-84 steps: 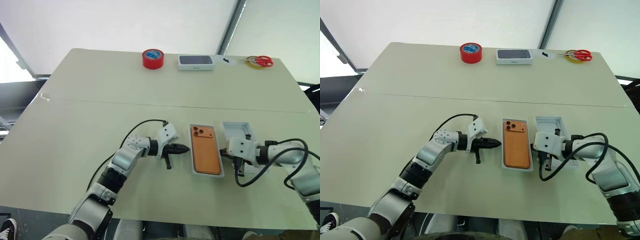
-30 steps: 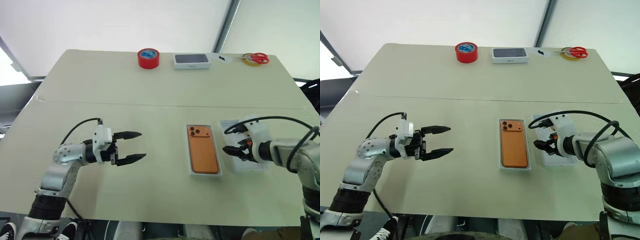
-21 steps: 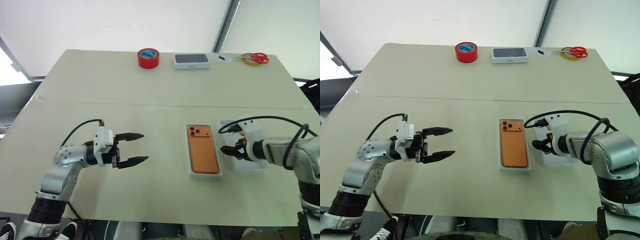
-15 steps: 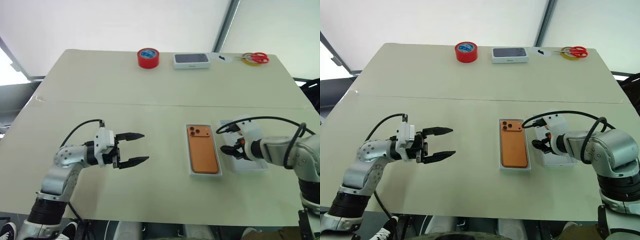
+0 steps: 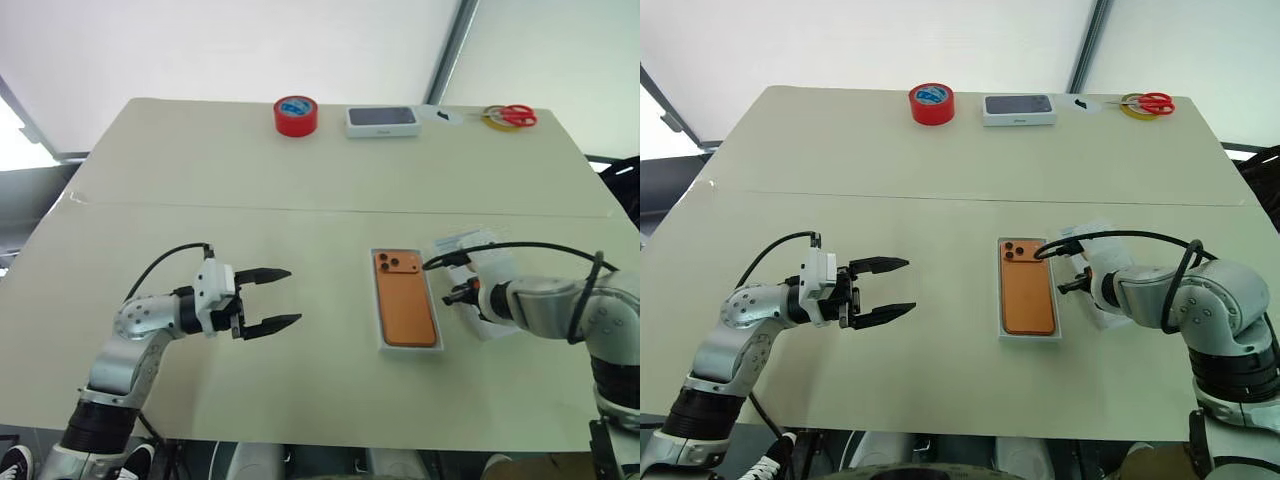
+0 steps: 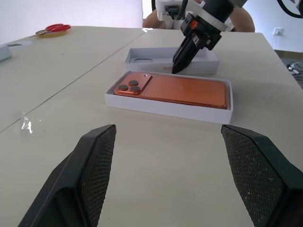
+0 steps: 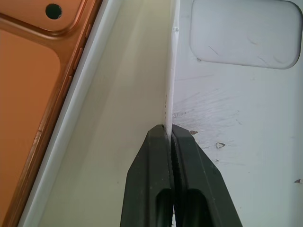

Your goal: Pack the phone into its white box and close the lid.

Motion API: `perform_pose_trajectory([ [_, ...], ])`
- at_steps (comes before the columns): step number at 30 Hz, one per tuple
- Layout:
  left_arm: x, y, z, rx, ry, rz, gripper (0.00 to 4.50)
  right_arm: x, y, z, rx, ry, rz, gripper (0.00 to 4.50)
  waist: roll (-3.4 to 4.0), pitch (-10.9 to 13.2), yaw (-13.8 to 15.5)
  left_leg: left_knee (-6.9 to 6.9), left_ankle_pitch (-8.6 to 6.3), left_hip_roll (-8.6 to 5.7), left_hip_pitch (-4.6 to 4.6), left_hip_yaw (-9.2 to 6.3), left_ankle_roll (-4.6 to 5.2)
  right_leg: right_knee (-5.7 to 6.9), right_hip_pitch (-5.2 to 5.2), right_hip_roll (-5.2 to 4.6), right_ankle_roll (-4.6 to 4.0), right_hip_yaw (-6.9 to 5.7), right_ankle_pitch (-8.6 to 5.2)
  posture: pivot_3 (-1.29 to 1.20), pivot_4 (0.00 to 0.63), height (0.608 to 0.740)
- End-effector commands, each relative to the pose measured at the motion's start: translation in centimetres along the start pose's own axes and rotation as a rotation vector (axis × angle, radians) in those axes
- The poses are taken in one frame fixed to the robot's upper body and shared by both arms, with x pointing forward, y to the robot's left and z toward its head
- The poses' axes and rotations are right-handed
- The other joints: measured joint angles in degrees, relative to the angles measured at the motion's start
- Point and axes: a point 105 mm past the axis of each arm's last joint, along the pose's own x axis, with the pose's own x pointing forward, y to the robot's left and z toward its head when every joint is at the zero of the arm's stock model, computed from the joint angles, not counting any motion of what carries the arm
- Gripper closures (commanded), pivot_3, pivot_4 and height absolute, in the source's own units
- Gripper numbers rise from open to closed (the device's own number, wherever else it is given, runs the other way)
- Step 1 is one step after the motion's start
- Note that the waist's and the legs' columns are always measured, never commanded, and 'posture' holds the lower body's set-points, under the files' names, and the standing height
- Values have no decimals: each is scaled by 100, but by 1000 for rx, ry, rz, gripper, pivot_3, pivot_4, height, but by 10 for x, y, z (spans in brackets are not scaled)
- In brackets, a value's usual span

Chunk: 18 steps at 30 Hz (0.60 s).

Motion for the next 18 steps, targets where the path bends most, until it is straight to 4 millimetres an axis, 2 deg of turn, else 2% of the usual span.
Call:
perform_pose_trajectory([
  [1,3,-2,10,52,-19,-12,744,1,-2,4,52,-5,-4,4444,-2,-1,-1,0,0,0,0,0,0,0,0,0,0,0,0,0,150,740],
  [4,4,-1,10,50,-20,-11,744,0,-2,8,50,-9,-10,4444,-2,-2,-2,0,0,1,0,0,0,1,0,1,0,0,0,0,150,740],
  [8,5,5,7,46,-8,3,744,-4,-11,32,113,-96,-67,4444,-1,-1,-1,0,0,1,-6,1,0,1,-7,2,0,0,0,0,150,740],
  [10,5,5,6,27,-5,-7,1283,-9,-13,57,148,-211,-83,4500,1,-1,-1,1,1,1,-12,1,0,3,-12,4,0,1,0,0,150,740],
  [12,5,7,6,28,-8,1,2038,-16,-14,75,134,-317,-106,4500,4,0,0,1,0,1,-19,3,0,3,-21,5,0,2,0,0,150,740],
  [15,7,10,6,17,-19,13,3558,-24,11,107,205,-542,99,4500,3,0,6,1,1,0,-33,3,0,2,-33,6,1,1,1,0,150,740],
  [17,9,11,6,-11,-32,22,4476,-26,30,114,277,-618,247,4500,2,0,-8,2,1,2,-33,2,0,3,-33,8,2,1,1,0,150,740],
  [18,11,13,6,-9,-38,35,4476,-28,41,116,321,-653,331,4500,2,-1,-7,1,1,2,-33,3,0,6,-34,9,2,2,1,0,150,740],
])
